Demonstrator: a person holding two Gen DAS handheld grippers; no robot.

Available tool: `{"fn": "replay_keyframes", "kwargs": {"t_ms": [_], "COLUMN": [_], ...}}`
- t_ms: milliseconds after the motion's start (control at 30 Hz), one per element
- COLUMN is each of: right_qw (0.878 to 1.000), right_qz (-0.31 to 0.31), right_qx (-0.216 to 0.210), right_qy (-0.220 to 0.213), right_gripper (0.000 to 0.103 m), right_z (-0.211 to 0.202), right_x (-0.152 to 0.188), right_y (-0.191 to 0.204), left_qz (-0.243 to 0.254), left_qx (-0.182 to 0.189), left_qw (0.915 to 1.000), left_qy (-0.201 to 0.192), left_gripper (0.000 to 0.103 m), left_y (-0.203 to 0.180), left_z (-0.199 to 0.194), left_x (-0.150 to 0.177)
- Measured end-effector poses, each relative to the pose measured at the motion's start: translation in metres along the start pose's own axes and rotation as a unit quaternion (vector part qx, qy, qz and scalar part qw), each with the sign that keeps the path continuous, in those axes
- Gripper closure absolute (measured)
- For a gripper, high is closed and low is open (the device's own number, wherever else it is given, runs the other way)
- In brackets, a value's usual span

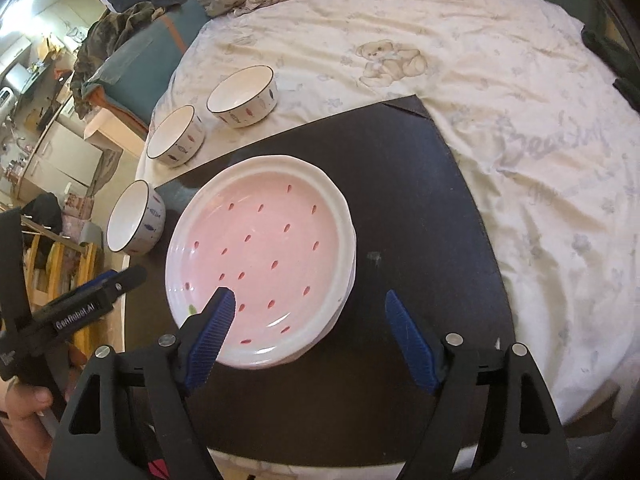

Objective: Organize plates and bowls

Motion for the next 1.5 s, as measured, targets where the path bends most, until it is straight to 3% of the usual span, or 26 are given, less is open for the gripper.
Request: {"fn": "replay_keyframes", "kwargs": {"t_ms": [133,200,533,733,833,933,1100,1233,1433,1500], "right_qw": [1.0,1.0,0.997,0.993,0.991,0.989,0.985,0.983,0.981,0.981], "right_qz": [0.008,0.005,-0.034,-0.021,-0.016,-0.01,-0.022,-0.026,-0.037,-0.04], "right_qx": [-0.01,-0.016,-0.063,-0.111,-0.125,-0.133,-0.128,-0.12,-0.099,-0.092], "right_qy": [-0.007,-0.008,0.004,0.04,0.054,0.07,0.111,0.135,0.162,0.166], "right_gripper": [0.023,0.023,0.023,0.023,0.023,0.024,0.039,0.052,0.068,0.072], "right_z": [-0.014,-0.019,0.001,0.039,0.059,0.079,0.122,0.149,0.176,0.182], "right_x": [-0.002,-0.007,-0.039,-0.058,-0.072,-0.084,-0.095,-0.1,-0.095,-0.093], "right_y": [0.013,0.023,0.077,0.101,0.117,0.134,0.168,0.186,0.201,0.204], "left_qz": [-0.015,-0.017,-0.064,-0.096,-0.09,-0.096,-0.097,-0.104,-0.104,-0.1], "left_qx": [-0.001,-0.007,-0.024,-0.034,-0.052,-0.045,-0.033,-0.03,-0.019,-0.017], "left_qw": [0.9998,0.9996,0.9975,0.9938,0.9939,0.9941,0.9944,0.9928,0.9914,0.991], "left_qy": [-0.016,-0.02,-0.016,-0.045,-0.037,-0.022,0.029,0.052,0.078,0.087], "left_gripper": [0.039,0.023,0.023,0.023,0.023,0.024,0.045,0.05,0.067,0.08], "left_y": [0.01,0.016,0.056,0.091,0.108,0.123,0.133,0.14,0.146,0.147], "left_z": [-0.01,-0.012,-0.008,-0.018,-0.007,0.01,0.045,0.061,0.074,0.079], "left_x": [-0.007,-0.009,-0.017,-0.062,-0.08,-0.092,-0.096,-0.096,-0.095,-0.093]}}
Point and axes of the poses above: each gripper's, at about its wrist camera, not at the fingertips, and z roughly the way its jaws point, y to its left, x to its underside, the point moved 4 cm from there along z, roughly the way its jaws point
